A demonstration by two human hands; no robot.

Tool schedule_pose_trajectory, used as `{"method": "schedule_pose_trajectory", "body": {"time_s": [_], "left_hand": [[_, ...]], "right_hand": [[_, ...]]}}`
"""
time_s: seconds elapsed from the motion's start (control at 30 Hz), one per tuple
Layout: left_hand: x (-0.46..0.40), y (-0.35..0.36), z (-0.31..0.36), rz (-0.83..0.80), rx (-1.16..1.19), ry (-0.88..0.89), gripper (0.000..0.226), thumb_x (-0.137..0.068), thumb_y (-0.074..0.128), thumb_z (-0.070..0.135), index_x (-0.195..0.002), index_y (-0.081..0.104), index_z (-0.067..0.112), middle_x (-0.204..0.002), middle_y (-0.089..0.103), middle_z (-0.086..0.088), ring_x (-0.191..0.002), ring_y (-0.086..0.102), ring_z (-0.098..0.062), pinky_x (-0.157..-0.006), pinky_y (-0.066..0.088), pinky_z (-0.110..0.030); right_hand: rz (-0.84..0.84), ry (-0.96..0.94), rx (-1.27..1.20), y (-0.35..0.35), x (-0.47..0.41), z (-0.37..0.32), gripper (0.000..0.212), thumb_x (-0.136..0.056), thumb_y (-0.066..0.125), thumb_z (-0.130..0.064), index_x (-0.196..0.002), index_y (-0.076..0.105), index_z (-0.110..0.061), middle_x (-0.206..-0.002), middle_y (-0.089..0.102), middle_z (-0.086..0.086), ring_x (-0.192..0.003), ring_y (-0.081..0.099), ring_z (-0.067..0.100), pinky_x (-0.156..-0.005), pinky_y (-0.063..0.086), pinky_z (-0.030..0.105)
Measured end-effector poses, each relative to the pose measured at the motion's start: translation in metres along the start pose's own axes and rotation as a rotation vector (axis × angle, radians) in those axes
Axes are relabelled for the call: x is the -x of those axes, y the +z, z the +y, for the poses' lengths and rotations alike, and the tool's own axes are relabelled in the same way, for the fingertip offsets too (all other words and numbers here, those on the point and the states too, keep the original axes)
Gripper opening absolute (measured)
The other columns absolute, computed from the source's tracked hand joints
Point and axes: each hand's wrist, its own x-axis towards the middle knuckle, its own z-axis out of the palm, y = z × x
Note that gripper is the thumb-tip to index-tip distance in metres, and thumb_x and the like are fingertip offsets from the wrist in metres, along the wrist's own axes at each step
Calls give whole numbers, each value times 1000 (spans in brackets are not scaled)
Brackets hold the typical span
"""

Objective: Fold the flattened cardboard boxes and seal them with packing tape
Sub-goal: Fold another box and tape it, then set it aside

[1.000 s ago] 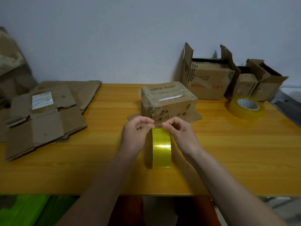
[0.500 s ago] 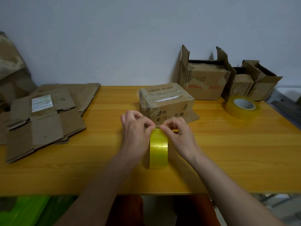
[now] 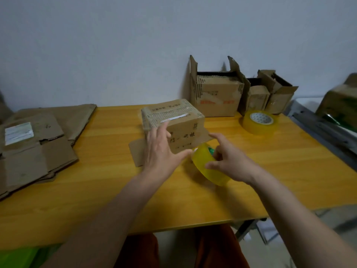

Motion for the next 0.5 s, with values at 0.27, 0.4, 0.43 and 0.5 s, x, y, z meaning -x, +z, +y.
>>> {"method": "schedule_pose_trajectory", "body": {"time_s": [0.27, 0.4, 0.43, 0.5], "left_hand": [[-80, -18, -16, -67, -182, 34, 55, -95, 53, 40, -143, 41, 16, -148, 37, -5, -138, 27, -22, -115, 24, -40], [-122, -25, -41, -384, -442, -49, 51, -102, 23, 48, -144, 40, 26, -157, 28, -3, -145, 22, -25, -117, 17, -51], [-128, -26, -45, -429, -480, -56, 53, -101, 19, 52, -143, 41, 29, -156, 30, -3, -143, 24, -26, -115, 18, -54], [-132, -26, -49, -448, -522, -68, 54, -99, 18, 58, -140, 43, 33, -156, 29, -7, -144, 21, -28, -116, 16, -55]], "right_hand": [[-80, 85, 473, 3, -5, 28, 75, -81, 73, -27, -144, 31, -28, -126, 56, 5, -117, 52, 25, -79, 40, 31], [52, 74, 459, 10, -16, 17, 64, -87, 64, -44, -142, 36, -27, -134, 44, -1, -124, 44, 19, -93, 43, 32], [97, 43, 382, 12, -20, 12, 62, -89, 61, -44, -143, 35, -27, -137, 42, -2, -126, 44, 18, -97, 44, 33], [99, -21, 91, 20, -30, -1, 63, -92, 58, -40, -146, 30, -27, -146, 38, -4, -131, 42, 17, -104, 42, 38]]}}
